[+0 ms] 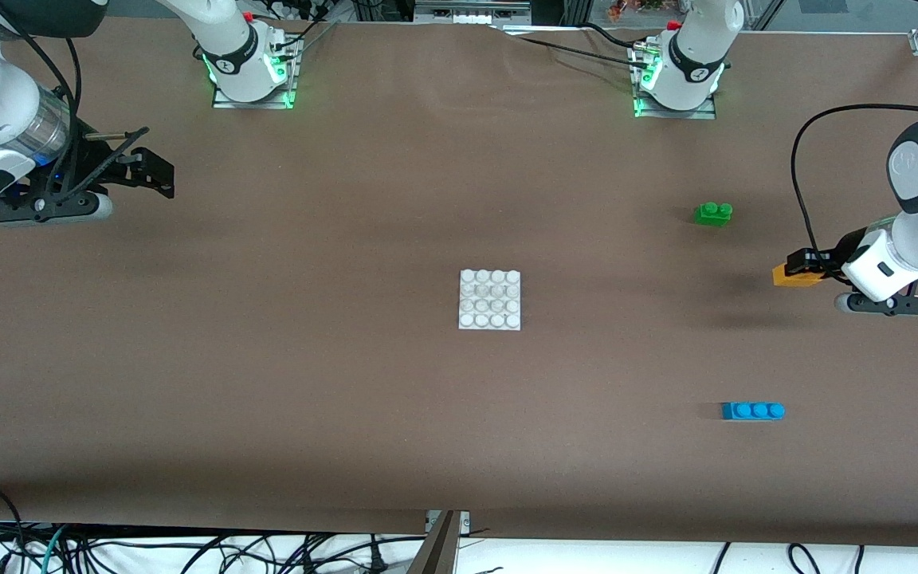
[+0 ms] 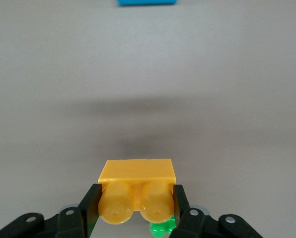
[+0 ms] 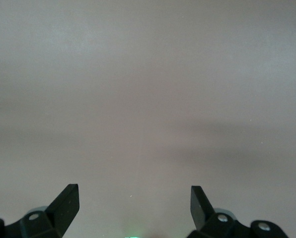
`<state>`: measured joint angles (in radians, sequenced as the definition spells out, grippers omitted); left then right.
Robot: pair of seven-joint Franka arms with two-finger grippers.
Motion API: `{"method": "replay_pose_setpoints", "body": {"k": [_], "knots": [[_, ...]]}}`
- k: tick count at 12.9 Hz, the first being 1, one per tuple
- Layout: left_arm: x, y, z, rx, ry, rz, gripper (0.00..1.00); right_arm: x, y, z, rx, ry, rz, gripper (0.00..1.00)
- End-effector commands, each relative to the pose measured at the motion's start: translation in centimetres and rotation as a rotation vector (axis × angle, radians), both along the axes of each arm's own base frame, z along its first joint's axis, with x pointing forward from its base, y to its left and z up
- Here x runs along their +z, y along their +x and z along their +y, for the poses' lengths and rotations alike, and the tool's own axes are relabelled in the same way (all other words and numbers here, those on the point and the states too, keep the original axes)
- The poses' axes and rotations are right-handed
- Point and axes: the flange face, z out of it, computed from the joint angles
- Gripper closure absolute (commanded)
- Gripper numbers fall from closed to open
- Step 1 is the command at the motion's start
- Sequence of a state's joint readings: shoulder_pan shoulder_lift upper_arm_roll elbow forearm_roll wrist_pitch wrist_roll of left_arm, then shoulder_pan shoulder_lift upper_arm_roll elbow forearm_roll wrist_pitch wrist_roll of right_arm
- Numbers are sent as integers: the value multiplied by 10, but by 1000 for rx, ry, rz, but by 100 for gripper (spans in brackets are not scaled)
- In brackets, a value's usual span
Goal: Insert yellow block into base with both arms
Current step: 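Carry the yellow brick with the left gripper over the white plate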
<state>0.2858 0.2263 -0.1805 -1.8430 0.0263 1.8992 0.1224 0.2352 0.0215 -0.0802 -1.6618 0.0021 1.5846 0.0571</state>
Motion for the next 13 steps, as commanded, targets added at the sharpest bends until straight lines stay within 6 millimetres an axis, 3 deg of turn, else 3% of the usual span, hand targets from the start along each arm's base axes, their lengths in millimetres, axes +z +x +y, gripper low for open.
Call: {"method": "replay_pose_setpoints", "body": {"k": [1, 2, 4, 5, 7, 8, 11, 13], "knots": [[23, 12, -35, -6, -30, 6, 76, 5, -5, -2, 18, -10, 1, 1], [30, 15, -50, -28, -36, -7, 81, 5, -5, -2, 18, -10, 1, 1], [39, 16, -92, -23, -40, -5, 81, 5, -5, -3, 17, -10, 1, 1], [47, 17, -133, -61, -45, -16, 81, 5, -5, -3, 17, -10, 1, 1], [41, 12, -199, -70, -42, 4, 83, 5, -5, -3, 17, -10, 1, 1], [35, 7, -229, -58, -34, 19, 88, 5, -5, -3, 17, -10, 1, 1], [14, -2, -332, -5, -26, 48, 83, 5, -5, -2, 18, -10, 1, 1], [-23, -17, -406, -66, -29, 89, 83, 5, -5, -2, 18, -10, 1, 1]]}}
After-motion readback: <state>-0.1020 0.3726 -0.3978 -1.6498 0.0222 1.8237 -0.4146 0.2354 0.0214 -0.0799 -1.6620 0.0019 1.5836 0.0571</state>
